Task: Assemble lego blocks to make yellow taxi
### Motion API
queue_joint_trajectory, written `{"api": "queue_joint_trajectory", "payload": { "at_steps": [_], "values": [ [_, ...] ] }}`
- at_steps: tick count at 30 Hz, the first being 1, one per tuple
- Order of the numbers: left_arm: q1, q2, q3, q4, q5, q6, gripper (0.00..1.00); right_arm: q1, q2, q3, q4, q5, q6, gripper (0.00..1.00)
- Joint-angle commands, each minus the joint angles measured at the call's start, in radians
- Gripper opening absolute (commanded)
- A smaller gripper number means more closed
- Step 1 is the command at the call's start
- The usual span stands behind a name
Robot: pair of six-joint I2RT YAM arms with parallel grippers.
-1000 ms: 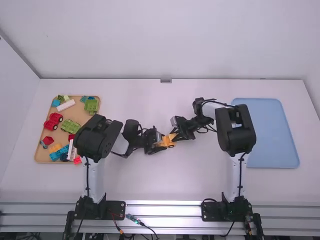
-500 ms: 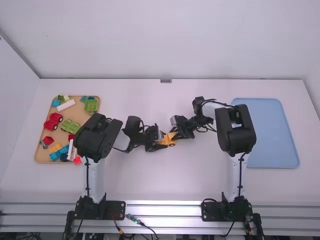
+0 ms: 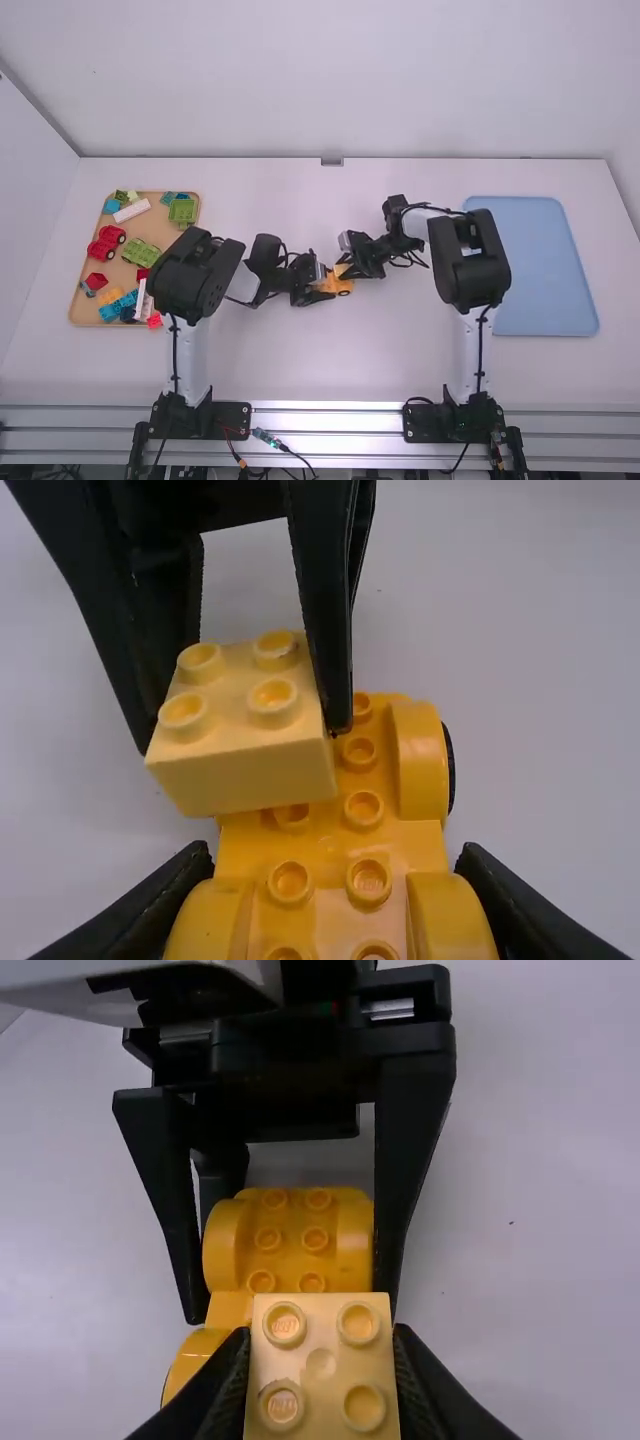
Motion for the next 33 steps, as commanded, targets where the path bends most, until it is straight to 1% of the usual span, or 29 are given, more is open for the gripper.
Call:
{"api": "queue_joint_trajectory", "payload": {
  "at_steps": [1, 5, 8, 11, 14, 15, 16, 20, 22, 28, 33],
  "values": [
    [0.000, 0.022, 0.009, -0.068, -0.102, 0.023, 0.51, -0.008, -0.059, -0.020, -0.036, 0.016, -0.026, 0.05],
    [0.000, 0.022, 0.020, -0.082, -0.110, 0.019, 0.48, -0.008, -0.123, -0.021, -0.045, 0.021, -0.049, 0.04],
    [0.000, 0.022, 0.014, -0.072, -0.110, 0.019, 0.48, -0.008, -0.162, -0.050, -0.006, 0.019, -0.042, 0.04],
    [0.000, 0.022, 0.002, -0.047, -0.110, 0.019, 0.48, -0.004, -0.172, -0.084, 0.032, 0.016, -0.030, 0.05],
    [0.000, 0.022, -0.018, -0.002, -0.110, 0.018, 0.48, -0.001, -0.172, -0.140, 0.148, 0.036, 0.090, 0.05],
    [0.000, 0.022, -0.020, 0.004, -0.110, 0.018, 0.48, -0.001, -0.172, -0.148, 0.163, 0.042, 0.100, 0.05],
    [0.000, 0.022, -0.033, 0.039, -0.112, -0.011, 0.49, -0.001, -0.172, -0.183, 0.234, 0.054, 0.164, 0.05],
    [0.000, 0.022, -0.050, 0.097, -0.110, -0.053, 0.50, -0.001, -0.180, -0.222, 0.278, 0.069, 0.188, 0.05],
    [0.000, 0.022, -0.054, 0.106, -0.114, -0.054, 0.50, -0.001, -0.189, -0.238, 0.279, 0.069, 0.161, 0.06],
    [0.000, 0.022, -0.044, 0.070, -0.110, -0.055, 0.50, -0.001, -0.194, -0.248, 0.278, 0.068, 0.137, 0.06],
    [0.000, 0.022, -0.003, -0.039, -0.093, -0.005, 0.49, 0.002, -0.194, -0.248, 0.292, 0.065, 0.134, 0.04]
  ]
}}
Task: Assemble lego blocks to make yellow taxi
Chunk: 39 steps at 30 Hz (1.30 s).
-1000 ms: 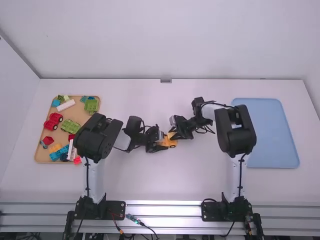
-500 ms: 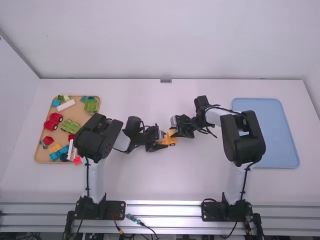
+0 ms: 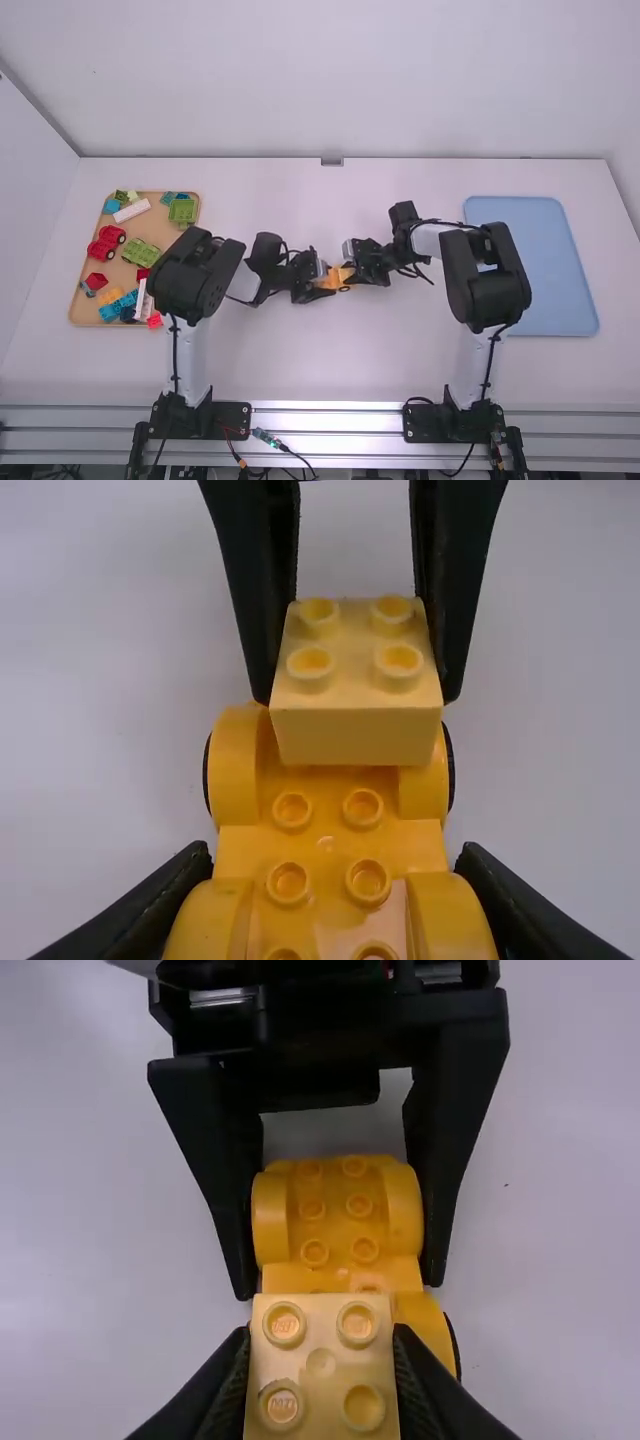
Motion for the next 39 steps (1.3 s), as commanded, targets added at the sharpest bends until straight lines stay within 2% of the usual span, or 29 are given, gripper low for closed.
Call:
{"api": "queue_joint_trajectory", "payload": {
  "at_steps": [1, 5, 11, 26, 39],
  "values": [
    [0.004, 0.022, -0.003, -0.076, -0.032, 0.046, 0.47, 0.010, -0.029, -0.012, -0.001, -0.003, -0.005, 0.04],
    [0.003, 0.022, 0.020, -0.146, 0.012, 0.107, 0.42, 0.026, -0.029, -0.012, 0.015, 0.000, 0.004, 0.03],
    [0.004, 0.022, 0.026, -0.167, 0.010, 0.109, 0.42, 0.031, -0.029, -0.012, 0.015, 0.001, 0.003, 0.03],
    [-0.003, 0.022, -0.066, 0.051, -0.043, 0.048, 0.44, 0.031, -0.027, -0.012, 0.018, 0.005, 0.052, 0.03],
    [0.003, 0.022, -0.077, 0.055, -0.042, 0.049, 0.42, 0.032, -0.027, -0.012, 0.026, 0.005, 0.055, 0.03]
  ]
}}
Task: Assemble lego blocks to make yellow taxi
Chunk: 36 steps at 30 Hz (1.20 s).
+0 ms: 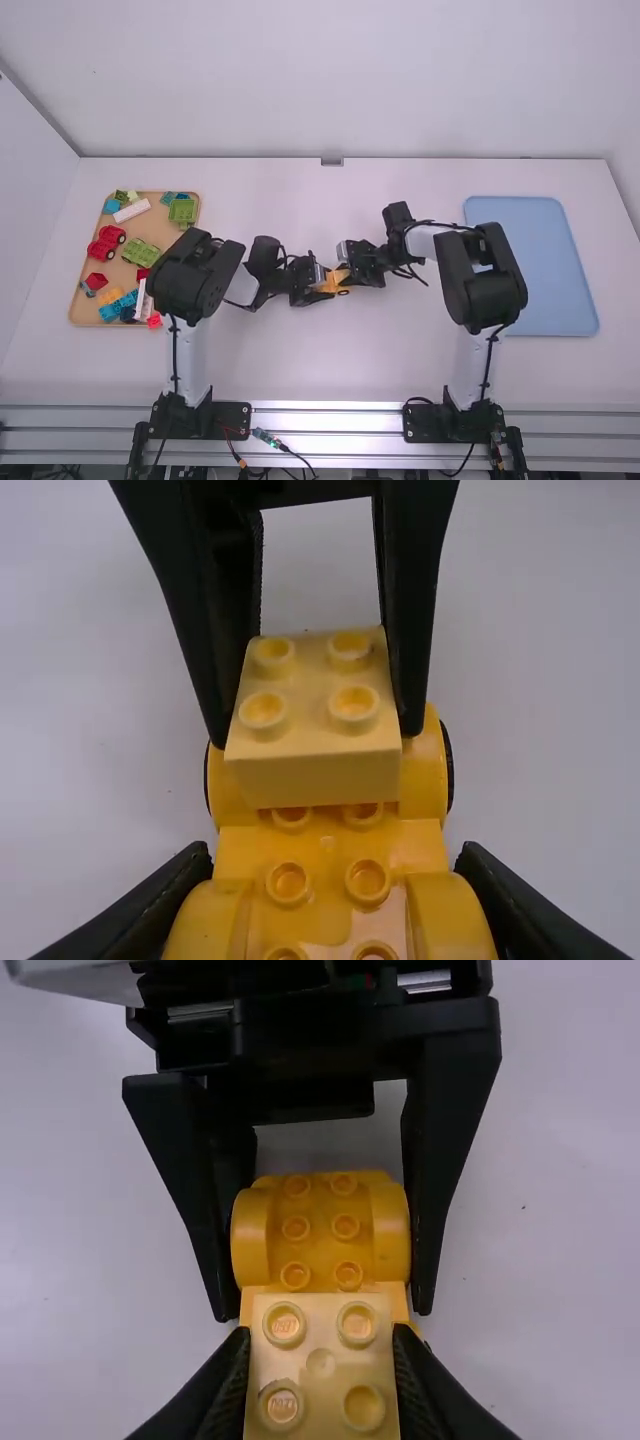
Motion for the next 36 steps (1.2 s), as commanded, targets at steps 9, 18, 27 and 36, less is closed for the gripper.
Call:
{"api": "queue_joint_trajectory", "payload": {
  "at_steps": [9, 18, 27, 36],
  "values": [
    [0.004, 0.026, 0.000, -0.077, -0.053, 0.022, 0.41, 0.010, -0.027, -0.045, 0.079, -0.008, 0.028, 0.04],
    [-0.004, 0.026, 0.027, -0.144, -0.054, 0.055, 0.37, 0.001, -0.027, -0.092, 0.197, -0.009, 0.130, 0.05],
    [-0.001, 0.026, 0.021, -0.143, -0.069, 0.059, 0.36, -0.001, -0.057, -0.092, 0.171, 0.035, 0.142, 0.06],
    [0.003, 0.026, 0.016, -0.147, -0.095, 0.059, 0.34, 0.000, -0.068, -0.094, 0.122, 0.066, 0.086, 0.04]
  ]
}}
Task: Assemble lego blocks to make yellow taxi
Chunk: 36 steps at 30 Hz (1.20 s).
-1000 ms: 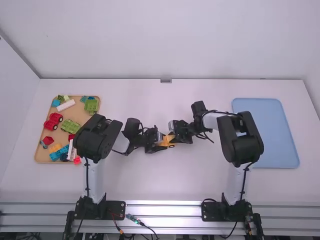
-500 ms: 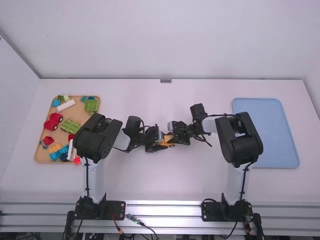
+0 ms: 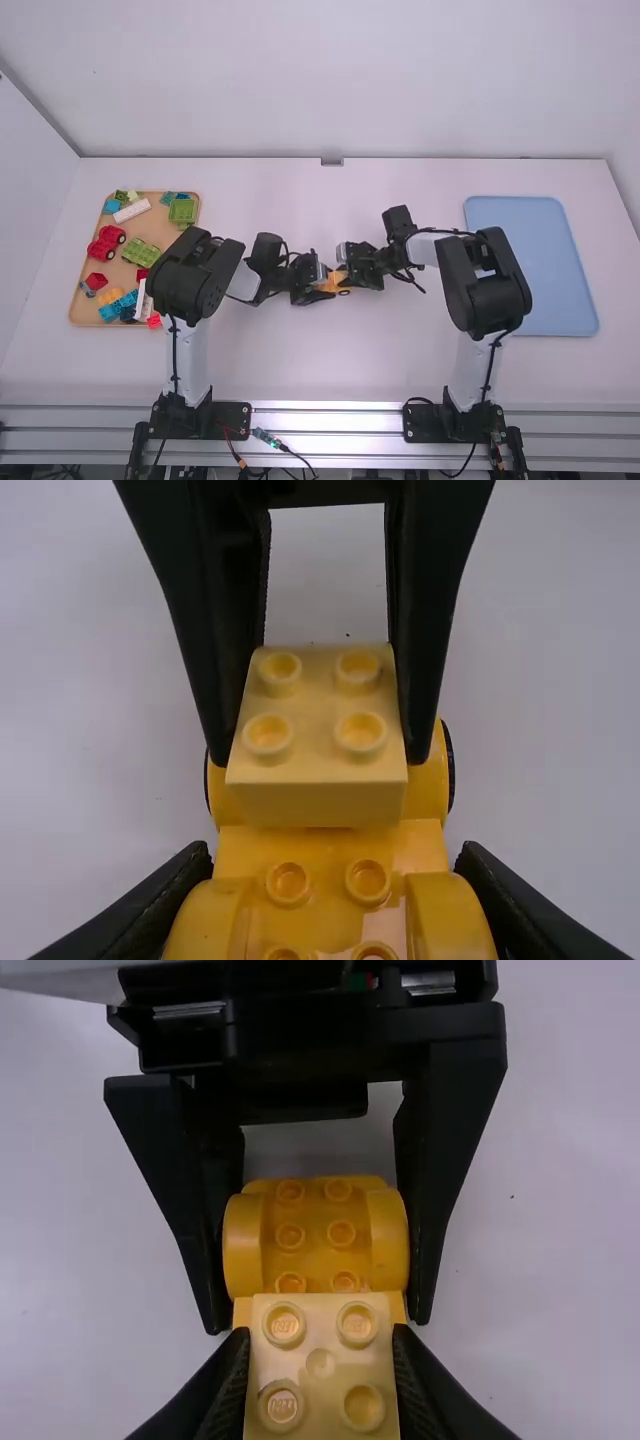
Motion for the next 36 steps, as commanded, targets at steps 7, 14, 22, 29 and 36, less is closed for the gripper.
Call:
{"api": "queue_joint_trajectory", "payload": {
  "at_steps": [7, 14, 22, 29, 36],
  "values": [
    [-0.003, 0.027, -0.015, -0.042, -0.089, 0.020, 0.33, -0.011, -0.026, -0.013, -0.015, 0.039, -0.016, 0.05],
    [0.003, 0.027, -0.027, -0.033, -0.090, 0.021, 0.33, -0.012, -0.026, -0.013, -0.016, 0.039, -0.015, 0.22],
    [0.003, 0.027, -0.034, -0.027, -0.098, 0.020, 0.31, -0.011, -0.026, -0.013, -0.015, 0.038, -0.015, 0.39],
    [-0.004, 0.027, -0.011, -0.065, -0.097, 0.021, 0.30, -0.012, -0.026, -0.013, -0.014, 0.029, -0.015, 0.55],
    [-0.004, 0.027, -0.005, -0.081, -0.098, 0.021, 0.28, -0.011, -0.026, -0.012, -0.009, -0.009, -0.022, 0.99]
  ]
}}
